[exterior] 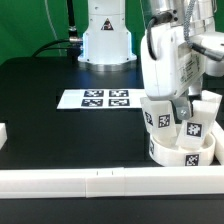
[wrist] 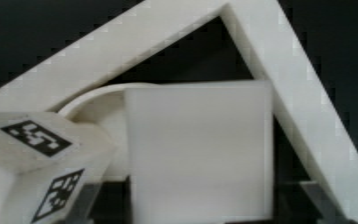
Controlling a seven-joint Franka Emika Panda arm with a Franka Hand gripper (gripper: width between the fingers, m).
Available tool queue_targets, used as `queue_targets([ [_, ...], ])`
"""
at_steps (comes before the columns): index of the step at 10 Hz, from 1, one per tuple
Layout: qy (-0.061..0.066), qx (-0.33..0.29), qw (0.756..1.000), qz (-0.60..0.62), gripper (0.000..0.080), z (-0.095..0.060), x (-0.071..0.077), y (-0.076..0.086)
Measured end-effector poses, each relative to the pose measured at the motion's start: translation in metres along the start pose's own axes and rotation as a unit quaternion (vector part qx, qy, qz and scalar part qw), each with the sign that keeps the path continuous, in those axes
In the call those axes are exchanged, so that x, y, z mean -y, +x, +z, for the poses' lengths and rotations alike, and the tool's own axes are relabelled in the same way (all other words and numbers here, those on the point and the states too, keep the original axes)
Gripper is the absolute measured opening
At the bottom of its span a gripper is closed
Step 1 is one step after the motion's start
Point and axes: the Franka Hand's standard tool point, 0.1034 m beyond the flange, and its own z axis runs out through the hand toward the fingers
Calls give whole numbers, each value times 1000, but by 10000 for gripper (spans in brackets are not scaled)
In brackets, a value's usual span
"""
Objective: Assemble stool
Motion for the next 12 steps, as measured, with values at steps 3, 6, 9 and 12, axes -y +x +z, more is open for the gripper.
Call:
queue_targets([
  [3,1,4,1000,-31,558,-9,2,-5],
  [6,2,4,998,-63,646,-14,2,-8],
  [9,-1,-1,981,-193,648,-10,-3,-10],
  [12,-13,-10,906,-422,648,-12,-3,-15],
])
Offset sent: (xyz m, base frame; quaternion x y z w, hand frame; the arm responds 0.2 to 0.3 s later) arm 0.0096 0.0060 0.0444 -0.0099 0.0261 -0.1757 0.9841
